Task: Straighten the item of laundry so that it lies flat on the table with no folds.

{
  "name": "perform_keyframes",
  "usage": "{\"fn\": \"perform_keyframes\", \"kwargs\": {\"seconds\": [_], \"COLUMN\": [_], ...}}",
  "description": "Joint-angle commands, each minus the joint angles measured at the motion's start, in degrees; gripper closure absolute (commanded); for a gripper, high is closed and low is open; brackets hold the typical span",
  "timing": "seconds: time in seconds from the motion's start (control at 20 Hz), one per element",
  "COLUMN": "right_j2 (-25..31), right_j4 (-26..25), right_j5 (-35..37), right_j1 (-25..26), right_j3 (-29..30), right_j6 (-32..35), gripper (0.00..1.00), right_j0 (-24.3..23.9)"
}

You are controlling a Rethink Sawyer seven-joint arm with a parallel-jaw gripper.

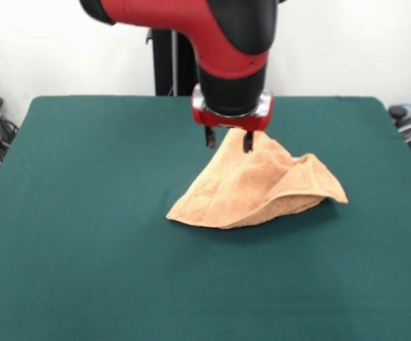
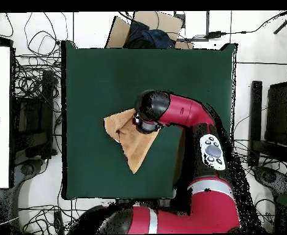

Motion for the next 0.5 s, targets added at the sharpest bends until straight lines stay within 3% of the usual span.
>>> {"fn": "perform_keyframes", "kwargs": {"seconds": [0.05,0.3,0.5], "right_j2": [-1.60,-2.15,-4.54], "right_j4": [2.44,4.20,5.39], "right_j5": [-1.00,-12.32,-13.77], "right_j1": [-0.22,5.73,7.54], "right_j3": [6.82,9.65,7.97], "right_j6": [15.18,21.06,23.62], "gripper": [0.00,0.00,0.00], "right_j0": [2.42,5.46,9.36]}}
